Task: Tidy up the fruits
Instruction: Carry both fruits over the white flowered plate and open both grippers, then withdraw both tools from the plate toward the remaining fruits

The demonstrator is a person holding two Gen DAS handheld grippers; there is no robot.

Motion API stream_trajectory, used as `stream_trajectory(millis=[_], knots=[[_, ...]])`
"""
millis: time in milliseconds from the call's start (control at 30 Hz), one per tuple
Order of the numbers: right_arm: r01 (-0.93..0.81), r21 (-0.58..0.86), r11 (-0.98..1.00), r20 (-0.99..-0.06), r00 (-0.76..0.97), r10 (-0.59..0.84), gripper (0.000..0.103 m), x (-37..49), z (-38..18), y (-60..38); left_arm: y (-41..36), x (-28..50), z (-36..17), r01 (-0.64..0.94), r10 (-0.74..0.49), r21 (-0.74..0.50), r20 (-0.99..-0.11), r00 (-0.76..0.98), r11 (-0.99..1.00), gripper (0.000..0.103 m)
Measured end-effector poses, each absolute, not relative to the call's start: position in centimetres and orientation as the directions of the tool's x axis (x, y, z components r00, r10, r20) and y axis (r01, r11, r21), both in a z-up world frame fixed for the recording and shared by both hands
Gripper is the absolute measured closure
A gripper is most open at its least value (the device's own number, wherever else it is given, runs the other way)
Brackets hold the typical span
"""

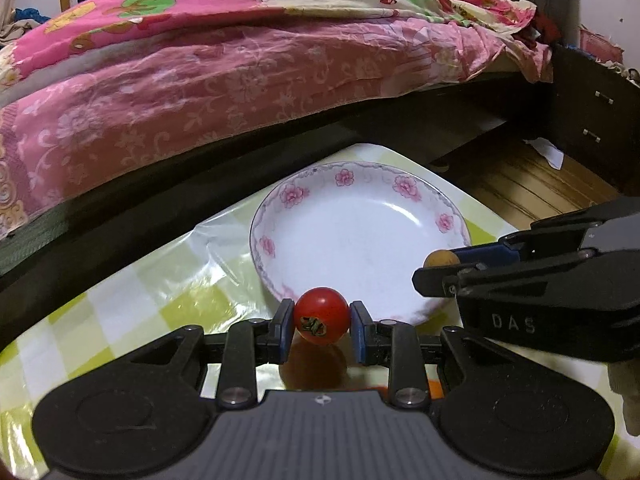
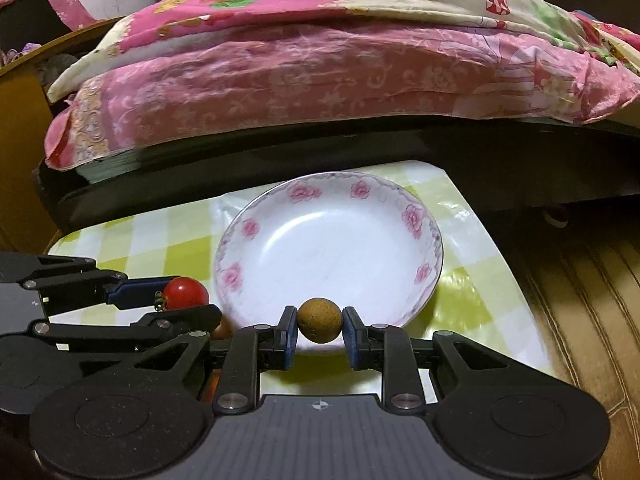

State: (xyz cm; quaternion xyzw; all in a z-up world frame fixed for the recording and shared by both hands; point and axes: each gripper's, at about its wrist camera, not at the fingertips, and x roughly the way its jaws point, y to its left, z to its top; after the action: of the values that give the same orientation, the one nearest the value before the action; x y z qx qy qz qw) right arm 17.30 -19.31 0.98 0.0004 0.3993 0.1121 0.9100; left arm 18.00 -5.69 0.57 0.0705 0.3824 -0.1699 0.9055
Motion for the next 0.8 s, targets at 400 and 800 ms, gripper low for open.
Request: stream_trajectory(millis=[400,800], knots=[[-0.235,0.038,0.971,-0.745,0.641,0.184,0.082,19.6,-1.2,-19.2,-6.3,19.5,-0.6,0.372,-0.252,0.01,-0.717,0.65,0.928,0.066],[-0.23,0.046,0.972,-0.737,0.649,0.189,0.075,19.8,-1.4,-19.5,-6.3,19.8,-0.4,0.363,-0.244,0.011,-0.721,0.649,0.932,0.064]])
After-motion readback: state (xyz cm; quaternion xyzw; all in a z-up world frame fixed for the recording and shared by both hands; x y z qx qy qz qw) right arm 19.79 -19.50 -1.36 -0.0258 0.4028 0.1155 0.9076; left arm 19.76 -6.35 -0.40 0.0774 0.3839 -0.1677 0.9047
